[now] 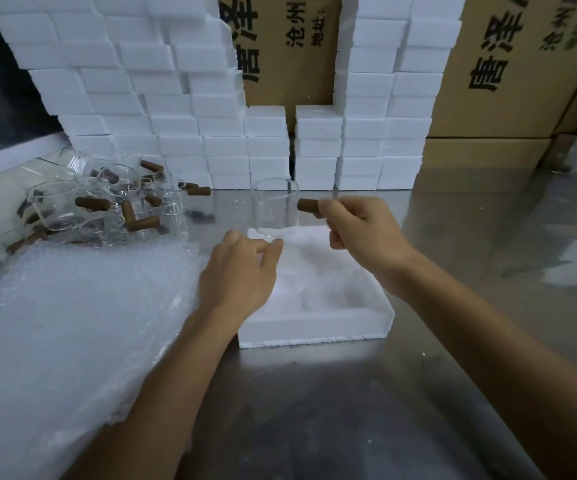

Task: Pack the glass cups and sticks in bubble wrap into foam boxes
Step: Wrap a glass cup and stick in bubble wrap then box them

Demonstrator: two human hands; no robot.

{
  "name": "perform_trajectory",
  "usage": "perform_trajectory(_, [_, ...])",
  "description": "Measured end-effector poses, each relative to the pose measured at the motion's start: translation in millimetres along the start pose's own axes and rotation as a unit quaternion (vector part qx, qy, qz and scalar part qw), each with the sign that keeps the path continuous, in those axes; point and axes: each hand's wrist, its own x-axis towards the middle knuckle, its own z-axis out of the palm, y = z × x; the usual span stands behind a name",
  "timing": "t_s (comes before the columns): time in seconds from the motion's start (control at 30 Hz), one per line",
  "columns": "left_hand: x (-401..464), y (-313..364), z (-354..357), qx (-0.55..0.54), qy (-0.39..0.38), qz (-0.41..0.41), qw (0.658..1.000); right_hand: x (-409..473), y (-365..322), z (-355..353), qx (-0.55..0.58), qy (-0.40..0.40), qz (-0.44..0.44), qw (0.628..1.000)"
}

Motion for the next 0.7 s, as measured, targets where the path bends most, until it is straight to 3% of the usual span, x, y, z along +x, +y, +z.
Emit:
perform_trajectory(0.23, [-1, 1, -5, 0.059, 0.037, 0.063, 0.996, -32, 2, -16, 0.087, 0.014, 0.012, 0.996])
perform_trajectory(0.47, [-2, 10, -13, -0.117, 0.031, 0.126, 0.985, -48, 2, -24, 0.079, 0.032, -0.021, 0.996])
perform_trajectory(0.7, [-22, 14, -24, -0.181, 0.015, 0.193, 0.964, -56, 7, -24, 0.075, 0.038, -0.056, 0.995])
